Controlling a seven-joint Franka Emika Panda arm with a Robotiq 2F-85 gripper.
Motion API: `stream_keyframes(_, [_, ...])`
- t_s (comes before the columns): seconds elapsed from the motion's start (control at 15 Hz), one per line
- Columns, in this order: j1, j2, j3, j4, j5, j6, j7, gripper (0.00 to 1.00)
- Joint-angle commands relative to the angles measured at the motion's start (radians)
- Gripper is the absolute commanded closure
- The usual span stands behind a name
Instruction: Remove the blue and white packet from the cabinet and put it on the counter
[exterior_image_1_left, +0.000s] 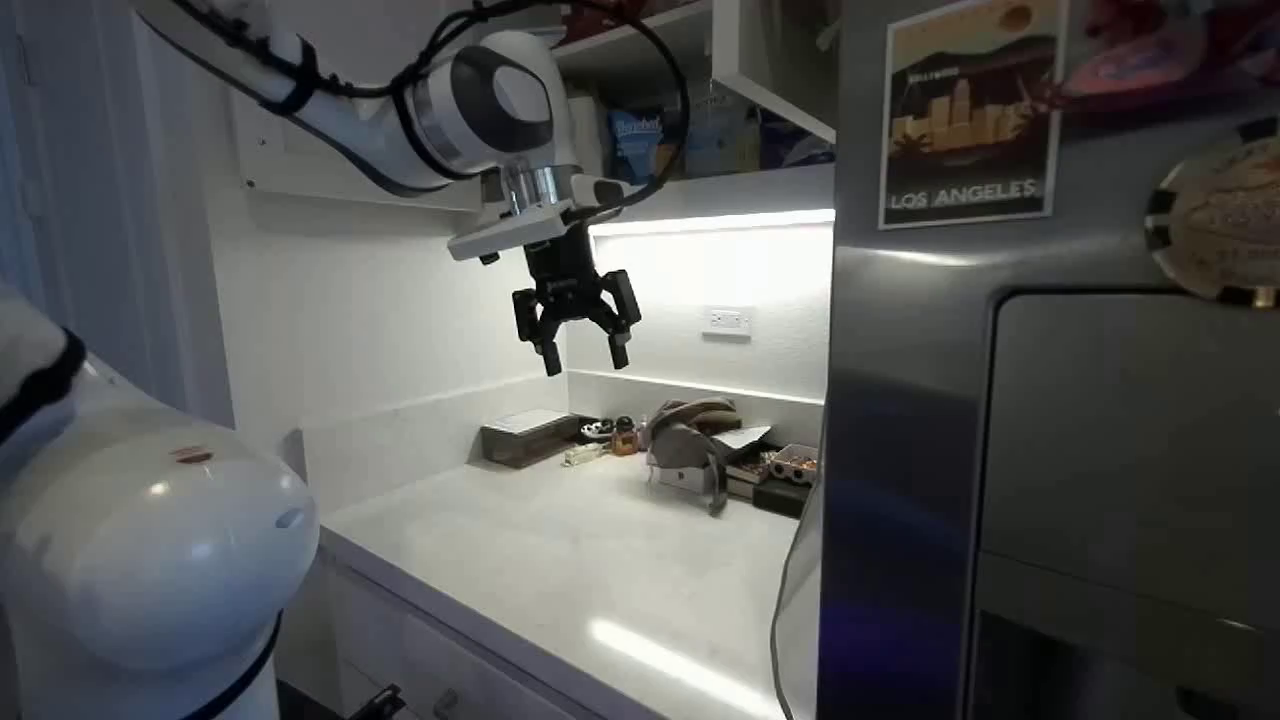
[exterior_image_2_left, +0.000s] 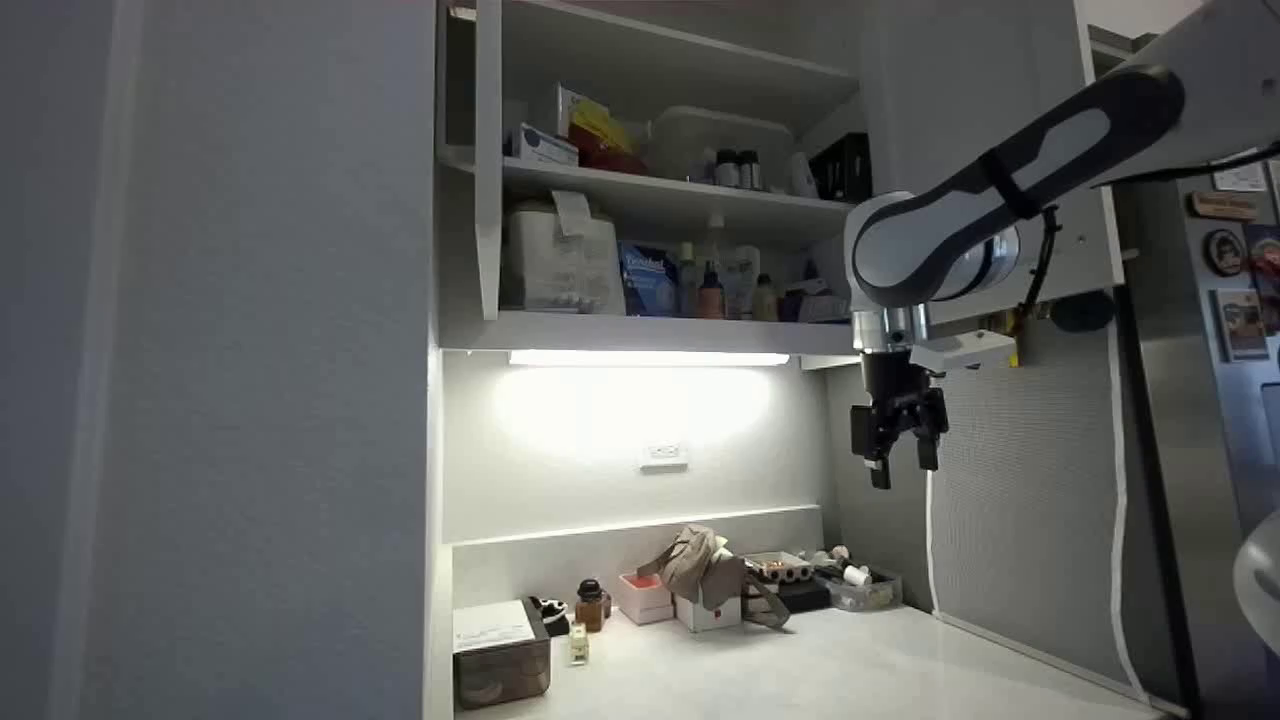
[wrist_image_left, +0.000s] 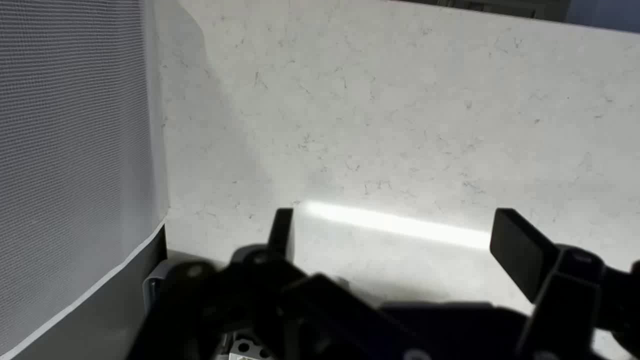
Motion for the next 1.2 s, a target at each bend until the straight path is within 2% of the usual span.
stream_keyframes(0.0, [0.008,0.0,-0.006,0.003,-0.004,-0.004,0.004,0.0])
stream_keyframes(0.4, [0.008,0.0,-0.006,0.003,-0.004,-0.004,0.004,0.0])
stream_keyframes(0.53, [0.01,-0.002,0.009,0.058,-0.028,0.003,-0.002,0.0])
stream_keyframes(0.67, [-0.002,-0.025,-0.005,0.133,-0.06,0.019,-0.024,0.0])
stream_keyframes(1.13, [-0.006,0.049,-0.017,0.445,-0.115,0.149,-0.007,0.0])
